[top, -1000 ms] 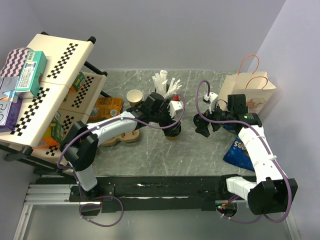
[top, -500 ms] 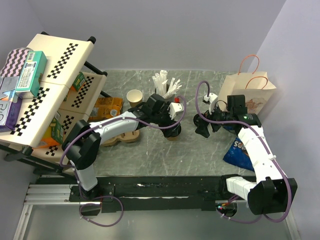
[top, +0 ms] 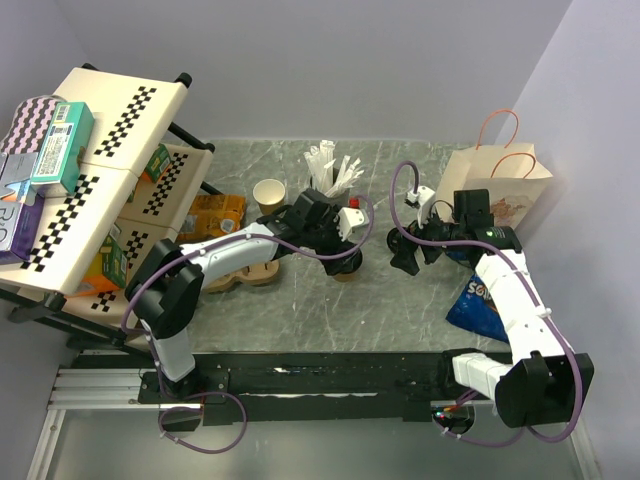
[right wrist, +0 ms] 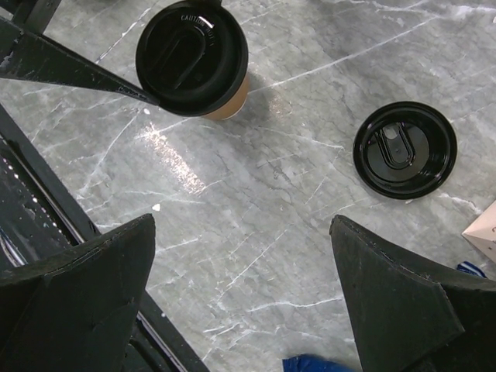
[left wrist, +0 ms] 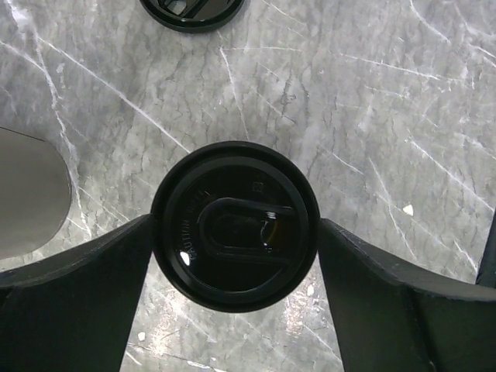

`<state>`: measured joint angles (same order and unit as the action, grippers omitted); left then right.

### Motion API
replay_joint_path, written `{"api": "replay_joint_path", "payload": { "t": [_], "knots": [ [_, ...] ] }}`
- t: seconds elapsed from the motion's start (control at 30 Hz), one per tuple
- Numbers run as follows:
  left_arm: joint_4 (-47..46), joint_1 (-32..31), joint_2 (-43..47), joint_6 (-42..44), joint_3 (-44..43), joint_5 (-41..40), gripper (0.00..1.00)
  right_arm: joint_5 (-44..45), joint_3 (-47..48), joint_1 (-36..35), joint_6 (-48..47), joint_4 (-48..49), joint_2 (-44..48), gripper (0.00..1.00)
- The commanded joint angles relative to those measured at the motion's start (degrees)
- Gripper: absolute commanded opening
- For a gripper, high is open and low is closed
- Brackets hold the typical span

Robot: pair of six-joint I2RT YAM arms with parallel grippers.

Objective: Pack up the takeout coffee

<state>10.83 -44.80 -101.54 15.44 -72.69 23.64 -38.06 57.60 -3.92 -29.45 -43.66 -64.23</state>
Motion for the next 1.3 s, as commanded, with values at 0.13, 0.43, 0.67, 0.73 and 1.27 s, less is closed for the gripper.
{"api": "replay_joint_path", "payload": {
  "t": [0.13,0.43,0.67,0.73,1.27],
  "knots": [
    [0.5,0.2,1.1,0.9,-1.6,-0.2,0.84,-0.1,1.4,0.0,0.4,1.6,-0.8,1.00],
    [2.4,3.8,6.9,2.3,1.2,-0.4,0.78,-0.4,2.6,0.1,0.6,1.8,-2.8,1.00],
    [4.9,9.5,9.6,4.1,2.5,-1.1,0.76,-0.5,2.9,0.0,1.1,2.3,-3.7,1.00],
    [5.6,12.0,9.9,4.5,2.9,-1.1,0.76,-0.5,3.0,0.0,1.1,2.3,-3.9,1.00],
    [6.9,22.5,0.6,3.8,-5.6,-3.1,0.75,0.3,2.4,0.0,1.2,2.1,-3.1,1.00]
  ]
}}
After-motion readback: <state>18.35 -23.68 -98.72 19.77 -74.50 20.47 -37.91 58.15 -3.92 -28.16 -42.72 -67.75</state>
